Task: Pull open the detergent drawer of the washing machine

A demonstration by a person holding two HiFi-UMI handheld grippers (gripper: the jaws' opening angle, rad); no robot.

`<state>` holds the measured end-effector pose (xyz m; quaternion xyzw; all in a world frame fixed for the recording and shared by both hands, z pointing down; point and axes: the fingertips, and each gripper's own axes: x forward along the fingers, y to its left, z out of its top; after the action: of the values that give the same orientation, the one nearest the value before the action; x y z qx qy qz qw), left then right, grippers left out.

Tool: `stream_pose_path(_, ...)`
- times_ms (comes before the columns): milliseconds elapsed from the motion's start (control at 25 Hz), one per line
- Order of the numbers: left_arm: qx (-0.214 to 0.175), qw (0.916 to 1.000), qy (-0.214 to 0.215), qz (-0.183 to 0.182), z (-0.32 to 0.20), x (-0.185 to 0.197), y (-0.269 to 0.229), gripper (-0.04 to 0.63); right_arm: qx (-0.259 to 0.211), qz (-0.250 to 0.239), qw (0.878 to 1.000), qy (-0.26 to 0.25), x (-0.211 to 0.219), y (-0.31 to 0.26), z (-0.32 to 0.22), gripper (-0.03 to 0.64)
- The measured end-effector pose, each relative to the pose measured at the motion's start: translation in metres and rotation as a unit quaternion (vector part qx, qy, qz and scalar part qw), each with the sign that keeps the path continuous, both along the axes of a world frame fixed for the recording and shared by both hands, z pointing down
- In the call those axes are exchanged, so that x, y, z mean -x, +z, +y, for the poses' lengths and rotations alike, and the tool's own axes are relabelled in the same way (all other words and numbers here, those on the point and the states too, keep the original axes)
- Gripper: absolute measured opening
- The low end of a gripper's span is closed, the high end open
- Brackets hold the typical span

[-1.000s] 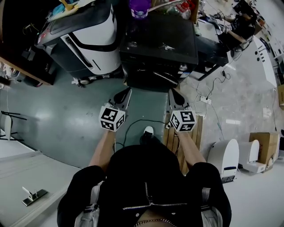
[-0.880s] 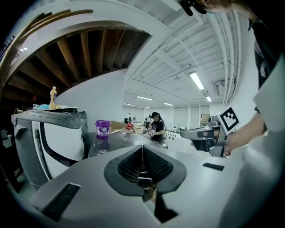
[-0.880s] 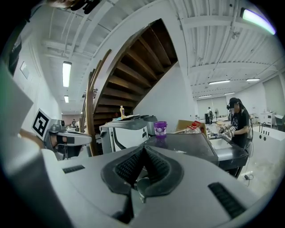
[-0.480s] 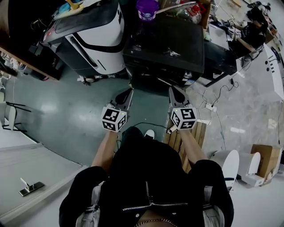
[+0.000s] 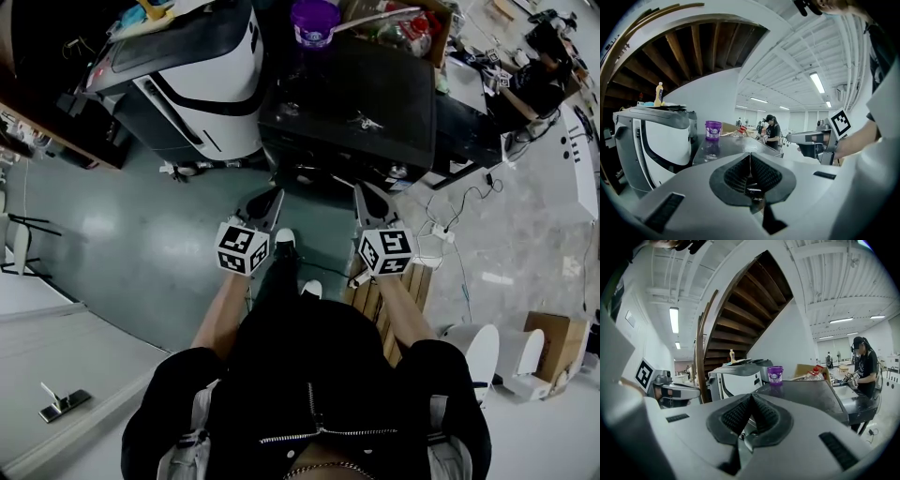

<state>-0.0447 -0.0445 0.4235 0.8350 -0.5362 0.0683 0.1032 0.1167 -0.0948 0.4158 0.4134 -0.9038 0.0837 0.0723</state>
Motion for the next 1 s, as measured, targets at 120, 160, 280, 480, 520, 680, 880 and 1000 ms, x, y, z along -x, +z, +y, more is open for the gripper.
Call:
stream_pose_path(120,0.005,1.0000,0.008,0.002,-0.021,0.004,0.004,0.021,0.007,0.002,1.000,0.008,0.004,0.004,-0.017,0.006)
stream_pose_path(160,0.005,0.9999,0.011,0.003,-0.028,0.006,0.004,0.021,0.009,0.003,1.000,0.010,0.006,0.004,-0.023,0.006)
stream_pose_path(280,0.012,0.9997,0.021,0.007,-0.048,0.012,0.010,0.021,0.013,0.007,1.000,0.015,0.014,0.008,-0.040,0.006)
stream_pose_path(480,0.035,0.9987,0.034,0.019,-0.079,0.020,0.030,0.021,0.031,0.013,0.999,0.026,0.025,0.021,-0.065,0.006)
stream_pose_path(520,0.040,0.9983,0.036,0.021,-0.084,0.022,0.034,0.021,0.035,0.015,0.999,0.026,0.028,0.024,-0.069,0.006)
stream_pose_path(680,0.063,0.9966,0.040,0.037,-0.100,0.026,0.053,0.021,0.052,0.022,0.998,0.027,0.035,0.036,-0.082,0.006)
stream_pose_path(880,0.090,0.9932,0.032,0.067,-0.109,0.033,0.079,0.021,0.070,0.029,0.997,0.024,0.045,0.052,-0.090,0.006)
stream_pose_path(1000,0.104,0.9902,0.025,0.090,-0.113,0.035,0.093,0.021,0.078,0.028,0.996,0.025,0.050,0.058,-0.092,0.006)
